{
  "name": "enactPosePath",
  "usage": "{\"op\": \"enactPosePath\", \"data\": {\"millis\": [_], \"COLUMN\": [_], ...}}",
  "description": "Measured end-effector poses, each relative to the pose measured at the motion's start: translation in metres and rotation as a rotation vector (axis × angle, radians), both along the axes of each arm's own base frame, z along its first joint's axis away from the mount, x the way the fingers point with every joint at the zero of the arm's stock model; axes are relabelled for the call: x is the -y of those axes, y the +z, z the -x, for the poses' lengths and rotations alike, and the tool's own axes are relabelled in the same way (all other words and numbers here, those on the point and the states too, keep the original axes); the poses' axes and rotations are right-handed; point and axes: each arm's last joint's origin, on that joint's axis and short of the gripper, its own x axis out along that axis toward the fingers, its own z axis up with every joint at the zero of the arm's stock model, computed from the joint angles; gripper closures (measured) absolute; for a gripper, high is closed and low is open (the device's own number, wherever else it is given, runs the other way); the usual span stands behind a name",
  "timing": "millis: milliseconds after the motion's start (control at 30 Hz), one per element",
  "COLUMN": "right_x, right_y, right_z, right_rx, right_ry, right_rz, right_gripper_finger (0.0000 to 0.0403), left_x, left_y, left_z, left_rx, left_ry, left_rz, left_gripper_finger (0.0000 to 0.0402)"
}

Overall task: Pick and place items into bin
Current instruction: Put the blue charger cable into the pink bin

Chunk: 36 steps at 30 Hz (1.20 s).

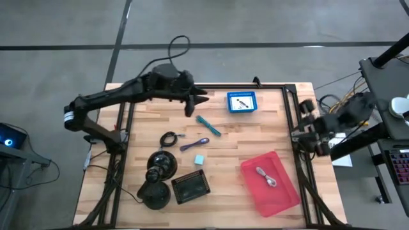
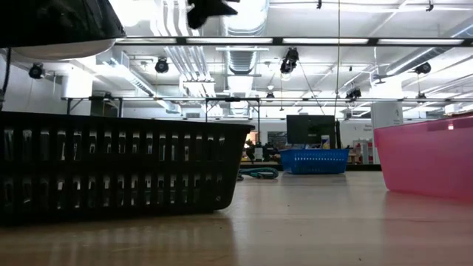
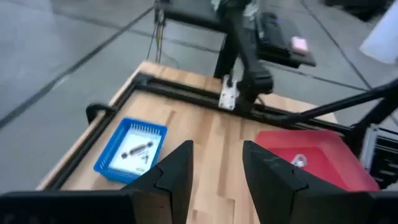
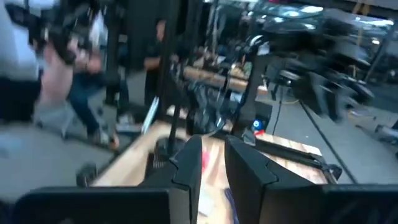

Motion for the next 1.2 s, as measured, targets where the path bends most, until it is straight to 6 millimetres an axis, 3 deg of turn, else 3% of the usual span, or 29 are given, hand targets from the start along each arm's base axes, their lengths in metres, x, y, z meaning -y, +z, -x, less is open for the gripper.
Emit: {"op": "enactPosePath", "data": {"millis": [133, 267, 467, 667, 833, 933, 1200], "right_x": [0.015, 0.022, 0.022, 0.014, 0.010, 0.010, 0.005], "right_y": [0.004, 0.001, 0.007, 0.009, 0.009, 0.012, 0.008], "right_z": [0.020, 0.028, 0.023, 0.007, -0.005, -0.009, -0.021], "right_rx": [0.065, 0.097, 0.159, 0.154, 0.105, 0.091, 0.078], "right_ry": [-0.006, -0.036, -0.184, -0.278, -0.477, -0.584, -0.770], "right_rz": [-0.040, -0.033, -0.076, 0.005, 0.056, -0.014, -0.277], "right_gripper_finger": [0.0344, 0.0344, 0.0344, 0.0344, 0.0344, 0.0344, 0.0344], "left_x": [0.014, 0.023, 0.027, 0.026, 0.021, 0.020, 0.017], "left_y": [0.016, 0.032, 0.043, 0.040, 0.027, 0.025, 0.044], "left_z": [0.020, 0.038, 0.052, 0.047, 0.029, 0.025, 0.050], "left_rx": [0.062, 0.134, 0.206, 0.204, 0.144, 0.126, 0.180], "left_ry": [-0.031, -0.033, -0.002, 0.028, 0.010, -0.020, 0.005], "left_rz": [-0.032, 0.043, 0.176, 0.314, 0.220, 0.102, -0.177], "left_gripper_finger": [0.0278, 0.0278, 0.0278, 0.0278, 0.0278, 0.0278, 0.0278]}}
